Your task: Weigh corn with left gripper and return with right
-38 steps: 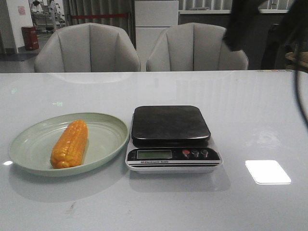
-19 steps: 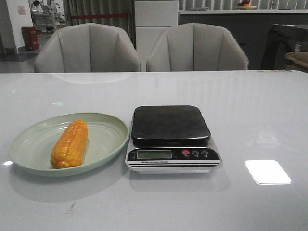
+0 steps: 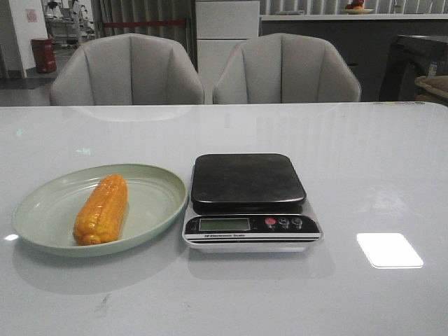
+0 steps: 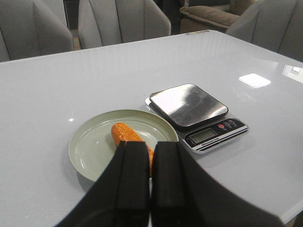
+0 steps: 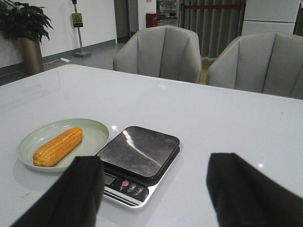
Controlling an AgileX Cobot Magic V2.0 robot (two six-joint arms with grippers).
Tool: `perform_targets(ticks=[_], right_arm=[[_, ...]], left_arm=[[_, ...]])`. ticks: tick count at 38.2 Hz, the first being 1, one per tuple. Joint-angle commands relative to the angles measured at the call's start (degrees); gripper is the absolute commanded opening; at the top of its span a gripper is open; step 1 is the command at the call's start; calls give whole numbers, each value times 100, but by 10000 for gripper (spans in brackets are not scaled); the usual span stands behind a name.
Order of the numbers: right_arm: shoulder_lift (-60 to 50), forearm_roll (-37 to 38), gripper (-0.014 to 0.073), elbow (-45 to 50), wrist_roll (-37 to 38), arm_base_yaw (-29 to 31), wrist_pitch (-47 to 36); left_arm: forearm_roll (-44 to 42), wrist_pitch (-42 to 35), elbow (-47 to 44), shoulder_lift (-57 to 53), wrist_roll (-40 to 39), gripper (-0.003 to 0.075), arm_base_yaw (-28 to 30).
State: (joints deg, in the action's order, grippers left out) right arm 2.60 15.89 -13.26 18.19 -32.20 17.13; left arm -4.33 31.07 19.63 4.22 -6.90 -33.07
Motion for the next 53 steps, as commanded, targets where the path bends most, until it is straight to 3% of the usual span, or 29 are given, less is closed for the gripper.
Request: perform_targets(ticks=[1, 3, 4, 8, 33, 46, 53], right_arm=[[82, 135, 314, -103, -40, 42, -558], [82, 135, 130, -103, -40, 42, -528], [82, 135, 120, -103, -40, 42, -528], [82, 135, 205, -103, -40, 42, -512], [82, 135, 206, -103, -40, 42, -481], [82, 135, 206, -103, -40, 42, -481], [82, 135, 206, -103, -40, 42, -481]], left_arm=[[-15, -438, 144, 63, 5, 124, 5], [-15, -438, 144, 63, 5, 124, 5], [-15, -438, 144, 63, 5, 124, 5], [-15, -438, 144, 63, 5, 124, 5], [-182, -440, 44, 63, 5, 124, 67], [-126, -481, -239, -34, -44, 124, 1649], [-64, -2024, -1032, -257, -72, 124, 2369]])
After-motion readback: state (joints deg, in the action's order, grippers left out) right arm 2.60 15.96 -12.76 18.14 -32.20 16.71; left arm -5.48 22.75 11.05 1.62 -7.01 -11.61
